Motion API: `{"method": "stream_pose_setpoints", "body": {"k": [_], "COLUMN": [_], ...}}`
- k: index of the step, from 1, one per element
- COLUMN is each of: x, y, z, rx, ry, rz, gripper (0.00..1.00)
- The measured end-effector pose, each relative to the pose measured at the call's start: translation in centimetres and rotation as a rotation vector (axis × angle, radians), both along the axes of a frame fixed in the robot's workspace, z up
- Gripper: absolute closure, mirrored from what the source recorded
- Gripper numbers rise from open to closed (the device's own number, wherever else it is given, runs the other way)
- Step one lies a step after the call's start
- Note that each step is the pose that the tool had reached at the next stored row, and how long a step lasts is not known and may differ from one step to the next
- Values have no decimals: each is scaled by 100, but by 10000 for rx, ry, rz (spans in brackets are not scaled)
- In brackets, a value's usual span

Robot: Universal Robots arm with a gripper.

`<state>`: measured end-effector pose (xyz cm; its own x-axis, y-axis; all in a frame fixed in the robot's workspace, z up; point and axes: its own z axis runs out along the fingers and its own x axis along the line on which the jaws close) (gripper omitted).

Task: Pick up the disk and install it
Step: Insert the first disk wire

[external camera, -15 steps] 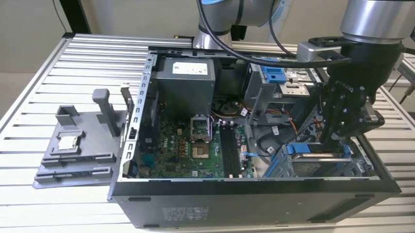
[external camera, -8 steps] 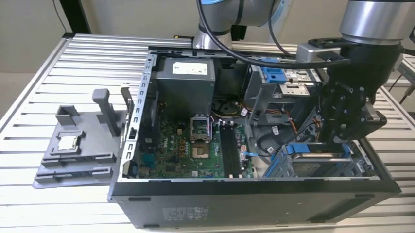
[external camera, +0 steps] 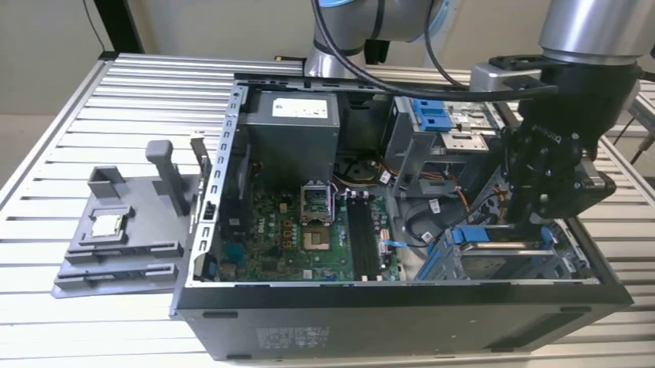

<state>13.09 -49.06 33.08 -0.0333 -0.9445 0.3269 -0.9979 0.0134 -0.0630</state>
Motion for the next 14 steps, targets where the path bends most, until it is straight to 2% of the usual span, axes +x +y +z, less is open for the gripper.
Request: {"method": "stream_pose_setpoints", "body": {"k": [4,5,8,14], "x": [0,0,0,3], "y": [0,0,0,0], "z": [76,92,98,-1], "rx": [0,-1,-9,-92], "ry": [0,0,0,1], "rz": [0,1,0,-8], "gripper": [0,100,100,100]}}
